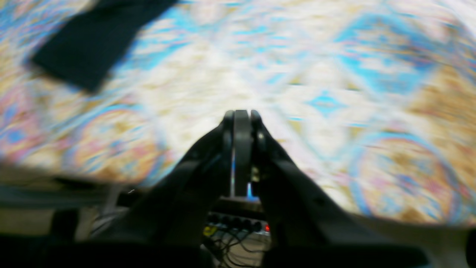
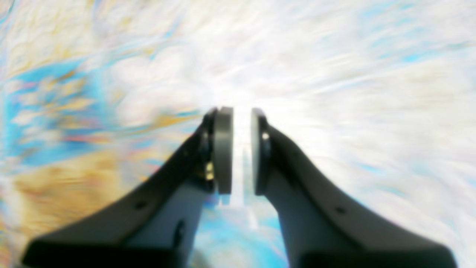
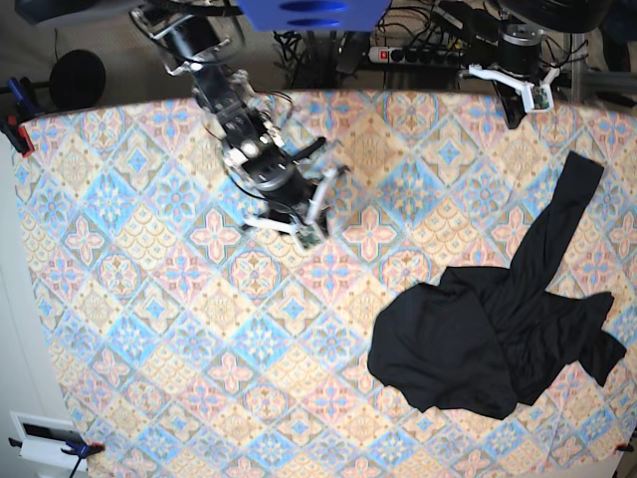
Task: Layout the t-shirt on the table in an organized manner, then fold the t-shirt properly
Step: 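Reach the right gripper to the black shirt and grasp its edge, then lower the left gripper onto the shirt and grasp the fabric, then drag the grasped shirt with the left gripper toward the right gripper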
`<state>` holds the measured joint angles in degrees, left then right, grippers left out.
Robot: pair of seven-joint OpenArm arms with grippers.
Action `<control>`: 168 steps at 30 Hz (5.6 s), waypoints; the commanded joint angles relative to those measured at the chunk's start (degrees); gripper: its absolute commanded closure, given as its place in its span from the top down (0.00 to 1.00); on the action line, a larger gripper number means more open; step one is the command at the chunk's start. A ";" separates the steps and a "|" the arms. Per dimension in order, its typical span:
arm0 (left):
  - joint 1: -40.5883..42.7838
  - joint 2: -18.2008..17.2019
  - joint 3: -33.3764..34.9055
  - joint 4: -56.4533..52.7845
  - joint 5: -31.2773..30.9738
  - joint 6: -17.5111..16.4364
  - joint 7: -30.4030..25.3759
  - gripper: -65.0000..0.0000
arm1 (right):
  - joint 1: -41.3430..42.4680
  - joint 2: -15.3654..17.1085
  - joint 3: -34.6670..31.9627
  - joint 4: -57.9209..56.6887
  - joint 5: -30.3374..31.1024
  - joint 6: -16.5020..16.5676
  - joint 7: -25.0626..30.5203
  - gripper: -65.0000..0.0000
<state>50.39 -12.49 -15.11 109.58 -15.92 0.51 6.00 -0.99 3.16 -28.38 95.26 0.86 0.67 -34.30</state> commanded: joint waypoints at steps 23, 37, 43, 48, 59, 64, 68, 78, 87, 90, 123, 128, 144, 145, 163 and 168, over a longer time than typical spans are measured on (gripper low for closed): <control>0.55 3.30 -6.38 0.09 -0.12 -0.47 -1.12 0.11 | 28.91 -12.08 11.63 -50.30 55.80 -0.71 13.60 0.49; 0.38 7.44 -6.38 0.09 -0.03 -0.47 -1.03 0.13 | 29.52 -12.16 3.55 -54.43 56.15 -0.71 13.51 0.44; 0.55 7.70 -6.29 0.00 0.05 -0.47 -1.03 0.13 | 31.90 -12.16 -4.28 -54.60 56.15 -0.71 13.51 0.44; 0.64 7.70 -6.38 0.09 0.05 -0.47 -1.03 0.13 | 35.41 -12.16 -4.45 -58.12 56.15 -0.71 12.99 0.44; 0.11 10.51 -6.47 0.35 -0.03 -0.47 3.36 0.13 | 39.28 -12.16 -4.81 -59.44 56.15 -0.71 13.78 0.44; -1.82 10.60 -6.47 0.00 -0.12 -0.47 6.62 0.13 | 39.37 -12.16 -4.63 -58.91 56.15 -0.71 20.72 0.44; -2.08 10.60 -6.47 0.09 -0.12 -0.47 6.62 0.13 | 39.37 -12.16 -4.45 -58.91 56.15 -0.71 22.39 0.44; -12.90 13.33 -15.44 -0.26 -0.12 -0.47 13.56 0.13 | 39.37 -12.16 -4.72 -58.91 56.06 -0.71 22.30 0.44; -39.36 10.51 -33.72 -4.39 1.72 -0.65 46.00 0.25 | 39.10 -12.16 -4.45 -58.65 56.06 -0.71 18.79 0.44; -44.11 9.28 -32.31 -4.48 2.34 -0.65 51.80 0.36 | 39.10 -12.16 -4.45 -58.65 56.06 -0.71 18.70 0.44; -74.61 -2.85 35.11 -43.51 20.63 -3.46 47.41 0.46 | 32.42 -3.29 -4.45 -58.56 56.06 -0.71 18.44 0.43; -74.44 -2.76 35.11 -49.05 20.54 -3.81 43.89 0.46 | 32.42 -3.29 -4.45 -58.56 56.06 -0.71 18.44 0.43; -70.74 4.80 35.38 -46.59 15.97 -3.72 41.69 0.00 | 32.42 4.09 -0.06 -53.46 56.06 -0.71 18.26 0.43; -70.74 5.94 35.64 -46.24 15.97 -3.72 41.69 0.00 | 32.42 5.15 1.35 -52.76 56.06 -0.71 18.26 0.43; -69.51 21.49 54.02 -46.15 15.35 -3.72 41.87 0.00 | 23.28 15.00 19.46 -43.35 56.06 -0.71 10.61 0.43; -65.29 21.49 58.50 -46.15 15.35 -3.72 41.87 0.00 | 20.29 15.79 21.83 -41.86 55.97 -0.71 10.70 0.43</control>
<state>-16.23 8.45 42.54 64.12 3.36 -0.25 42.68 18.46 18.06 -6.81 53.17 57.49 1.39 -22.65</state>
